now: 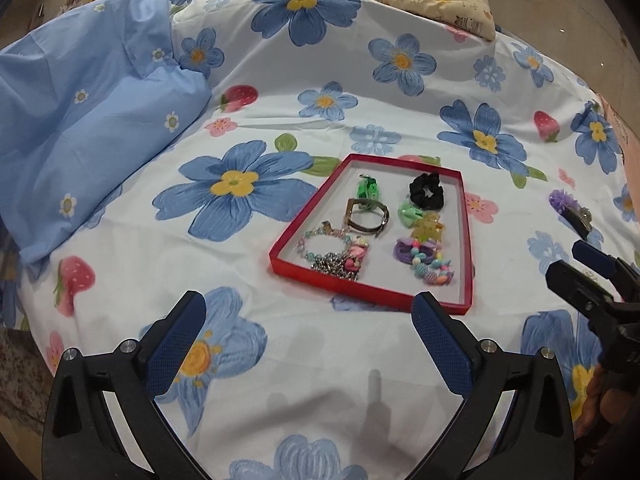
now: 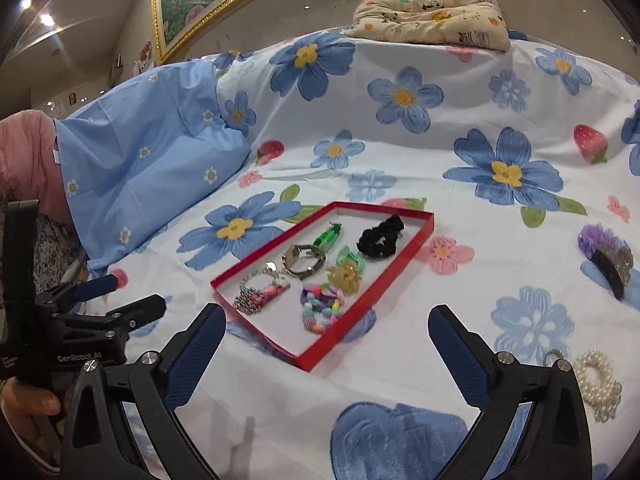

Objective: Organize jewelry

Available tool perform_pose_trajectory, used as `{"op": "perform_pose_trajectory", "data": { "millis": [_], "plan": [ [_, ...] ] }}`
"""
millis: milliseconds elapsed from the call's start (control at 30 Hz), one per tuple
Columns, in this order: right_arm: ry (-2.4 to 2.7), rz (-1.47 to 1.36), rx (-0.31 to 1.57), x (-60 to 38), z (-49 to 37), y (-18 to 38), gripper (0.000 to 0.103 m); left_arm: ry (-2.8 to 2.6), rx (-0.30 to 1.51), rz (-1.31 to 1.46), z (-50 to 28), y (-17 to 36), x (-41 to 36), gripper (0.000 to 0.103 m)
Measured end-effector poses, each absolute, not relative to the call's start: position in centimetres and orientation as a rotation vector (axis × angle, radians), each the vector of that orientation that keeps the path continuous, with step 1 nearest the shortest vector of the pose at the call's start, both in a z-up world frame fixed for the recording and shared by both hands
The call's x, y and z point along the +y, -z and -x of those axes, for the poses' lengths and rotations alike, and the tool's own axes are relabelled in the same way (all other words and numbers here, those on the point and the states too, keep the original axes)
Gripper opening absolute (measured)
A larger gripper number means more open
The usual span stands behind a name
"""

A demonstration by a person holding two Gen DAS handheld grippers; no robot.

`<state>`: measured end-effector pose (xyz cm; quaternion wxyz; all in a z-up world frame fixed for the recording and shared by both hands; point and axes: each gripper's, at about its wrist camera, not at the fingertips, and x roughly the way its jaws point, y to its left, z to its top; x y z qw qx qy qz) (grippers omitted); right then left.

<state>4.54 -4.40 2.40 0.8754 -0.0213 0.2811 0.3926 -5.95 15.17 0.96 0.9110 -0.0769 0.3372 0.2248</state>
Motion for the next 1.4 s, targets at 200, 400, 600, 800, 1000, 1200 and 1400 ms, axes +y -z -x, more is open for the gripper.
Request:
{"op": "perform_pose_trajectory", "data": {
  "millis": [200,400,600,800,1000,1200,1400],
  "plan": [
    [-0.809,0.061,0.597,-4.6,-4.2,-1.1,0.102,-0.482,0.707,0.137,6.4,0.1,14.7,0.103],
    [-0.802,0.049,0.618,-5.0,-4.2,0.0,0.102,-0.487,0.698,0.127,6.7,0.4,14.3,0.103],
    [-0.807,0.035,0.621,-5.3,-4.2,0.5,0.102,-0.493,0.685,0.109,6.7,0.3,13.7,0.103],
    [-0.808,0.043,0.609,-5.3,-3.9,0.5,0.102,-0.482,0.696,0.101,6.6,0.4,13.3,0.103],
    [-0.813,0.055,0.589,-5.1,-3.6,0.2,0.102,-0.481,0.693,0.094,6.5,0.5,13.0,0.103],
    [-0.82,0.06,0.584,-4.9,-3.3,0.1,0.102,-0.482,0.695,0.094,6.5,0.5,13.0,0.103],
    [-0.823,0.064,0.586,-4.8,-3.2,0.2,0.102,-0.481,0.693,0.094,6.5,0.5,13.1,0.103]
  ]
}}
